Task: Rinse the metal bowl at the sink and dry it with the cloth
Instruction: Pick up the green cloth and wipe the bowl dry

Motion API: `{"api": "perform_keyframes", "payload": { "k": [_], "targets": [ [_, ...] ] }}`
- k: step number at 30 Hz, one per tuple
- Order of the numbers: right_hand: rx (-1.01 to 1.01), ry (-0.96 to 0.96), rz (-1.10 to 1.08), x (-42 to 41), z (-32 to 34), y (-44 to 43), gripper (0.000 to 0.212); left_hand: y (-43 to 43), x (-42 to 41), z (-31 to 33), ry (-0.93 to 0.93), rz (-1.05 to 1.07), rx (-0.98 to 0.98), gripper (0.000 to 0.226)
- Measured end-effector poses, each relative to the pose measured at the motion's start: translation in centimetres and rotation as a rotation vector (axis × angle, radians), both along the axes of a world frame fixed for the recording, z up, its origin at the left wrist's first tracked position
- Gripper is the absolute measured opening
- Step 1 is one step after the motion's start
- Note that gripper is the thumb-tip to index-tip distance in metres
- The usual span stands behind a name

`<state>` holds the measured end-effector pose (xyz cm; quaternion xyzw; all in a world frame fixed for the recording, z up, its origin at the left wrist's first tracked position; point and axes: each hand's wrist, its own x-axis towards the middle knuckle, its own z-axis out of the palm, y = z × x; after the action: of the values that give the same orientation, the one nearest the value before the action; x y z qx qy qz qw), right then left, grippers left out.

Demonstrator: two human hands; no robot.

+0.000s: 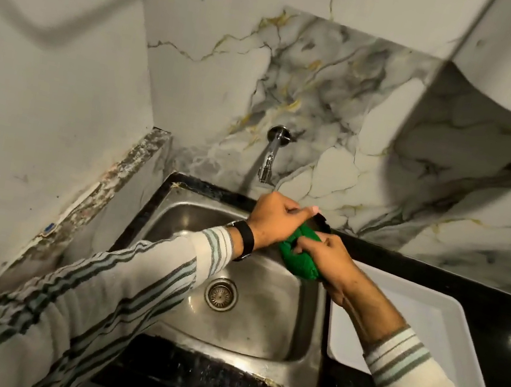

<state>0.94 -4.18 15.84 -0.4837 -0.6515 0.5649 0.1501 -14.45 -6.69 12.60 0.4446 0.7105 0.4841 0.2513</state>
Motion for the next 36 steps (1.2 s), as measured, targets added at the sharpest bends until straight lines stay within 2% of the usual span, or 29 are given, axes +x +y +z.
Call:
{"api": "perform_keyframes", "payload": {
  "k": [1, 3, 5, 7, 8, 9, 11, 12, 13, 16, 17, 19, 21, 22, 23, 24, 25, 27, 28, 29, 30, 32, 33, 36],
  "targets": [
    [0.061, 0.063, 0.029, 0.2, -0.4, 0.0, 0.016, 0.0, -0.3, 0.0, -0.025, 0.006, -0.005, 0.07],
    [0.413, 0.038, 0.218, 1.1, -1.0, 0.4, 0.015, 0.0, -0.8, 0.4, -0.044, -0.013, -0.039, 0.074],
    [0.955, -0.229, 0.513, 2.0, -0.9, 1.7, 0.026, 0.1, -1.1, 1.0, -0.028, -0.036, -0.068, 0.077],
    [1.455, -0.506, 0.7, 2.6, -0.4, 2.9, 0.04, 0.1, -1.4, 1.5, -0.02, 0.0, -0.094, 0.077],
    [1.579, -0.577, 0.739, 2.7, -0.1, 3.2, 0.041, 0.1, -1.6, 1.6, -0.025, 0.026, -0.097, 0.076],
    [1.621, -0.639, 0.735, 2.6, 0.2, 3.1, 0.04, 0.0, -1.6, 1.7, -0.028, 0.045, -0.091, 0.074],
    [1.49, -0.704, 0.591, 2.4, 0.5, 2.7, 0.032, -0.1, -1.4, 2.0, -0.023, 0.051, -0.066, 0.07],
    [1.31, -0.681, 0.474, 2.2, 0.7, 2.4, 0.024, -0.1, -1.1, 2.2, -0.007, 0.044, -0.053, 0.068],
    [1.018, -0.581, 0.364, 1.9, 0.8, 2.2, 0.014, 0.0, -0.8, 2.2, 0.017, 0.035, -0.038, 0.066],
    [0.053, 0.061, -0.016, 1.9, 1.2, 1.8, 0.011, 0.0, -0.4, 2.4, 0.041, 0.029, -0.029, 0.053],
    [-0.164, 0.235, -0.075, 2.2, 1.4, 1.8, 0.021, -0.1, -0.5, 2.5, 0.042, 0.016, -0.041, 0.046],
    [-0.378, 0.475, -0.103, 3.5, 1.7, 2.2, 0.034, -0.3, -1.0, 2.1, 0.084, -0.019, -0.082, 0.033],
    [-0.371, 0.585, -0.117, 4.4, 2.1, 3.0, 0.027, -0.9, -1.0, 2.0, 0.189, -0.048, -0.102, 0.021],
    [-0.294, 0.606, -0.133, 4.7, 2.4, 3.5, 0.026, -1.1, -1.0, 2.0, 0.253, -0.064, -0.099, 0.013],
    [-0.147, 0.6, -0.154, 4.9, 2.5, 3.9, 0.027, -1.4, -0.8, 2.0, 0.345, -0.095, -0.088, 0.004],
    [0.067, 0.559, -0.17, 5.2, 2.6, 4.4, 0.03, -1.6, -0.5, 2.0, 0.455, -0.116, -0.086, 0.011],
    [0.329, 0.483, -0.163, 5.2, 2.6, 4.9, 0.032, -1.8, -0.3, 2.0, 0.572, -0.148, -0.076, 0.02],
    [0.834, 0.241, -0.008, 4.8, 2.8, 6.0, 0.036, -1.7, 0.2, 2.0, 0.684, -0.166, -0.028, 0.027],
    [1.009, 0.081, 0.117, 4.3, 2.9, 6.4, 0.046, -1.6, 0.4, 2.2, 0.685, -0.151, 0.006, 0.025],
    [1.086, -0.059, 0.234, 3.9, 2.9, 6.5, 0.058, -1.4, 0.5, 2.3, 0.669, -0.128, 0.05, 0.022],
    [1.082, -0.138, 0.303, 3.6, 2.6, 6.7, 0.069, -1.3, 0.7, 2.6, 0.638, -0.101, 0.091, 0.019],
    [0.941, -0.094, 0.224, 3.4, 1.8, 6.6, 0.073, -1.1, 0.9, 3.0, 0.557, -0.039, 0.163, 0.02],
    [0.808, -0.02, 0.122, 3.7, 1.3, 6.4, 0.066, -1.0, 0.9, 3.0, 0.494, 0.008, 0.199, 0.021],
    [0.341, 0.24, -0.116, 4.2, -0.9, 4.9, 0.024, -1.1, 1.3, 3.5, 0.288, 0.177, 0.312, 0.02]
  ]
}}
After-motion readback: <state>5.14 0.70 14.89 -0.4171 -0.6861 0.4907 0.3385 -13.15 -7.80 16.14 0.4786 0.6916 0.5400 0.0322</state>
